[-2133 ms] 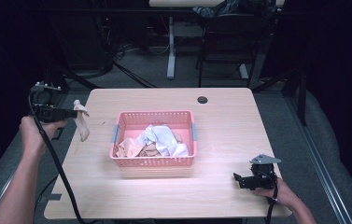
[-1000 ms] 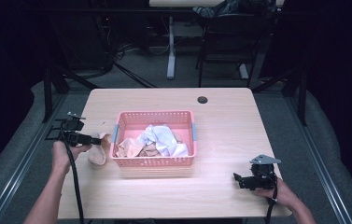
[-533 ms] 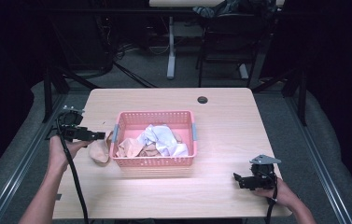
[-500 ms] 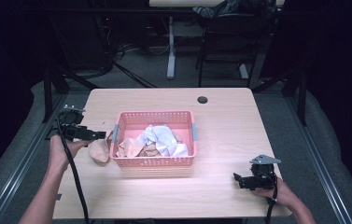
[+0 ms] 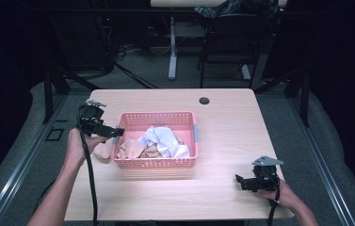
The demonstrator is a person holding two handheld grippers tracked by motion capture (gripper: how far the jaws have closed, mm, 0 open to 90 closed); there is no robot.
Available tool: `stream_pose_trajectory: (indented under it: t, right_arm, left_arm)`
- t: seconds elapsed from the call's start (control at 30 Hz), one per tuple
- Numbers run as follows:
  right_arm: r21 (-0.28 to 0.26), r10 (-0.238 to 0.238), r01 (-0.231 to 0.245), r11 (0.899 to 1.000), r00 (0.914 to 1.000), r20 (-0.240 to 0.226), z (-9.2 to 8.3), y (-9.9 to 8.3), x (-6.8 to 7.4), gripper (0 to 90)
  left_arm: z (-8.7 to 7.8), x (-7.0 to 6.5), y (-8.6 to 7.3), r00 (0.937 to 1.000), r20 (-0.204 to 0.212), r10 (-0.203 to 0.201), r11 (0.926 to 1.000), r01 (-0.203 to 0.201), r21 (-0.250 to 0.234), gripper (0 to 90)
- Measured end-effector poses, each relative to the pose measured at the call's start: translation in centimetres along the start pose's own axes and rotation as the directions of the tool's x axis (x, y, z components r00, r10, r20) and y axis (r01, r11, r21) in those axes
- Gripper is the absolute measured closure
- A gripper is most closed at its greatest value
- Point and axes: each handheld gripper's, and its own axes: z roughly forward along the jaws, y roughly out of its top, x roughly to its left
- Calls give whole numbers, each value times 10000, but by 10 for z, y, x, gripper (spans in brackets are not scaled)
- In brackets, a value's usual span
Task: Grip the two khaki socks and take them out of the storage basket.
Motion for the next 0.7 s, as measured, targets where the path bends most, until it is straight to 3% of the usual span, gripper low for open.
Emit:
stream_pose_trajectory:
  t: [0.37, 0.53, 0.7]
  right_arm:
    - [6, -1, 1, 10000, 10000, 4, 0, 0, 0, 0]
    - [-11, 9, -9, 10000, 10000, 2, 0, 0, 0, 0]
    - [-10, 13, -13, 10000, 10000, 29, 0, 0, 0, 0]
  left_arm:
    - [40, -32, 12, 9951, 439, 886, 9927, -918, 777, 30]
    - [57, -41, 11, 9922, 588, 1104, 9862, -1167, 1178, 80]
    - [68, -43, 9, 9918, 633, 1109, 9844, -1184, 1305, 152]
